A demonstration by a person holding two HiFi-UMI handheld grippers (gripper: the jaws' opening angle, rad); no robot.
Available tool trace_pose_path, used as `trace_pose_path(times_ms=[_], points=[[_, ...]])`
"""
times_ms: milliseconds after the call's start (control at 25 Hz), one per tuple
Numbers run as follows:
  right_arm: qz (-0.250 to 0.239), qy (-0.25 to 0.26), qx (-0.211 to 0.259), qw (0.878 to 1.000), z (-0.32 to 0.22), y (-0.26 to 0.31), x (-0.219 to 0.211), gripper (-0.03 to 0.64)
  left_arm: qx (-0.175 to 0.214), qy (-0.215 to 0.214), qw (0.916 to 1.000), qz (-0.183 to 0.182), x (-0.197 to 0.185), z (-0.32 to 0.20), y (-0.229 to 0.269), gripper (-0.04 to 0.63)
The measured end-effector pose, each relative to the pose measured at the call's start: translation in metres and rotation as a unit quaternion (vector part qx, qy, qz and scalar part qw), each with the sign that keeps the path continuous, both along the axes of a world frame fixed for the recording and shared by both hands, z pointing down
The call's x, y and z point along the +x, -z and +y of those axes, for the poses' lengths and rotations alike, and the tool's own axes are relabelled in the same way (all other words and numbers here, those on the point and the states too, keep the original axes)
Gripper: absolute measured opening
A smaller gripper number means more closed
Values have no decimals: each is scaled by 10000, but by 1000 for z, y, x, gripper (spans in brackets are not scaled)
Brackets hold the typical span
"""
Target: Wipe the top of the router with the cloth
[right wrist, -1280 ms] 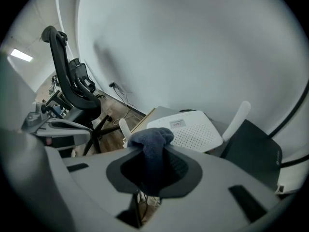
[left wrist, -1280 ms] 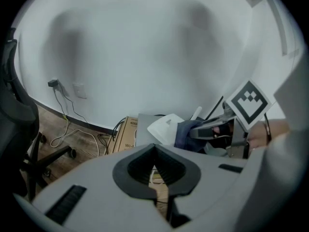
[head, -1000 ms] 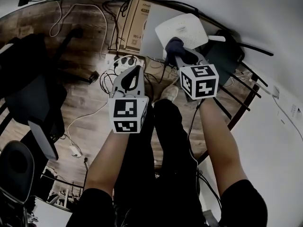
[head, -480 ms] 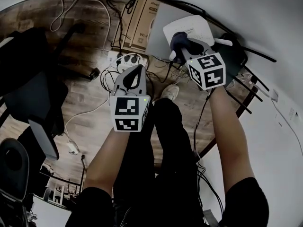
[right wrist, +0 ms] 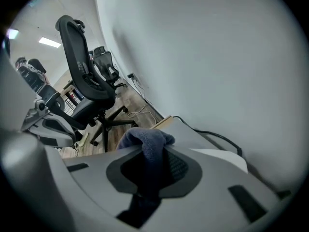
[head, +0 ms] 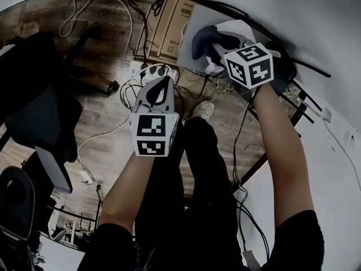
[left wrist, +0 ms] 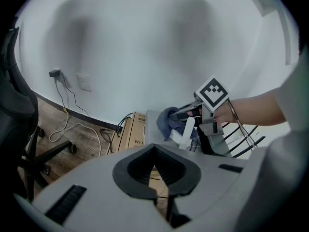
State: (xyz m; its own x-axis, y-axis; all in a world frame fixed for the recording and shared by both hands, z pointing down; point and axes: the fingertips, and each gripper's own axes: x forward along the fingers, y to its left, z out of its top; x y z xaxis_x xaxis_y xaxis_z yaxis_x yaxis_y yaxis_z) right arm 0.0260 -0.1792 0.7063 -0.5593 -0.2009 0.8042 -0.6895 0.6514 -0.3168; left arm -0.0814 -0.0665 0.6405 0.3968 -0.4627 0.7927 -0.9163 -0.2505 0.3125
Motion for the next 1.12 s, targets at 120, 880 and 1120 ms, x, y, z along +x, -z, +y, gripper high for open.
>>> trace_pose_path(times_ms=[120, 880, 1120], points=[[79, 160, -61, 9998, -5, -1, -2, 41, 13, -3, 10000, -2, -4, -2, 1, -6], [217, -154, -289, 9992, -27, -16, -1, 57, -77, -306, 9995, -66, 10, 8, -5, -6], [449, -334, 139, 9983, -43, -17, 17, 55, -82, -628, 9980, -83, 22, 18, -5, -6]])
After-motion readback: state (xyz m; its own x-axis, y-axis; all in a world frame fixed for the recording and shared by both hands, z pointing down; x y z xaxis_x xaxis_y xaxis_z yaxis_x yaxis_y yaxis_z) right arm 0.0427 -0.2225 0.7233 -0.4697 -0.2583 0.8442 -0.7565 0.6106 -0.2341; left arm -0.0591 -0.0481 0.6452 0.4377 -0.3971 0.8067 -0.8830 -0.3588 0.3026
